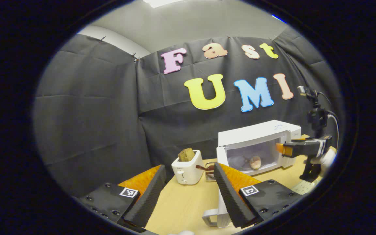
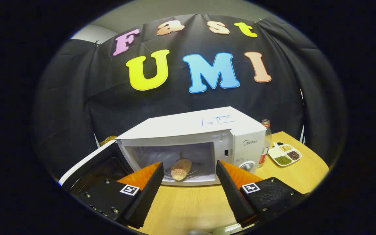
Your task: Open the microwave oven with the left hand, put the food in, and close the microwave oven.
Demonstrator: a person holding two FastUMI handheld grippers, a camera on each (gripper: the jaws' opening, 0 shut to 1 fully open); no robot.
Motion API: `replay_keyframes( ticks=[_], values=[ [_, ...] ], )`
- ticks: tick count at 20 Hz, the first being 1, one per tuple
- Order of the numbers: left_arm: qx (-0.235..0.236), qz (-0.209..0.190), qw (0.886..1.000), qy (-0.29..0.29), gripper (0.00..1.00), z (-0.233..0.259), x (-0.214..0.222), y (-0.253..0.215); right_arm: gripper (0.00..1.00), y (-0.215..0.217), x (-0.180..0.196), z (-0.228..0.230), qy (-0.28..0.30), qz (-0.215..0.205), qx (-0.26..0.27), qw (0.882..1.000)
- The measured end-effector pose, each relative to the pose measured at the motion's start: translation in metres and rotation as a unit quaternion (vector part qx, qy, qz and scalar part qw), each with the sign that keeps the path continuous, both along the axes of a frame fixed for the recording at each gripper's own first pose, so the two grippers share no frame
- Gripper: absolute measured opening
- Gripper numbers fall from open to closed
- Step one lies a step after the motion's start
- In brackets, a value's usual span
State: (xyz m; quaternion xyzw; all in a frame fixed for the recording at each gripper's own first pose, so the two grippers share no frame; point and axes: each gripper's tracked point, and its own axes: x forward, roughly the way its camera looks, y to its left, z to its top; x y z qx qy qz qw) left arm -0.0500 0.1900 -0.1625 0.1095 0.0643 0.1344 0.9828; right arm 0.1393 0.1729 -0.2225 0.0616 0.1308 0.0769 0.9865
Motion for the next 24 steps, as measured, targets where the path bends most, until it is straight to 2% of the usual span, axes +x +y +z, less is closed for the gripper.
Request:
replay_keyframes(
  ticks=[3,7,8,9,10,12,15,17,20,24],
  values=[
    [-0.015,0.017,1.0,0.014,1.0,-0.018,-0.017,0.006,0.98,-0.036,-0.024,0.022,-0.01,0.005,-0.035,0.999],
    [-0.011,0.029,0.999,0.013,0.97,-0.035,-0.032,0.021,0.98,-0.057,-0.063,0.04,-0.01,0.029,-0.019,0.999],
    [-0.009,0.039,0.999,0.015,0.98,-0.043,-0.037,0.032,0.93,-0.063,-0.071,0.043,-0.007,0.031,-0.022,0.999],
    [-0.013,0.043,0.999,0.016,0.99,-0.052,-0.04,0.038,0.93,-0.066,-0.079,0.049,-0.003,0.038,-0.016,0.999],
    [-0.018,0.044,0.999,0.018,1.0,-0.064,-0.041,0.042,0.98,-0.069,-0.088,0.053,0.004,0.039,-0.012,0.999],
    [-0.015,0.049,0.998,0.028,0.97,-0.091,-0.045,0.052,0.98,-0.082,-0.1,0.066,-0.001,0.035,-0.01,0.999],
    [-0.029,0.067,0.995,0.068,0.95,-0.139,-0.051,0.061,0.98,-0.091,-0.112,0.076,-0.005,0.043,-0.035,0.998],
    [-0.035,0.07,0.994,0.074,0.97,-0.154,-0.051,0.055,0.98,-0.093,-0.116,0.08,-0.007,0.048,-0.042,0.998],
    [-0.029,0.065,0.994,0.078,0.95,-0.161,-0.052,0.04,0.98,-0.098,-0.121,0.077,0.005,0.045,-0.042,0.998],
    [-0.023,0.026,0.996,0.086,0.95,-0.16,-0.053,0.004,0.98,-0.1,-0.124,0.075,0.014,0.048,-0.042,0.998]
  ],
)
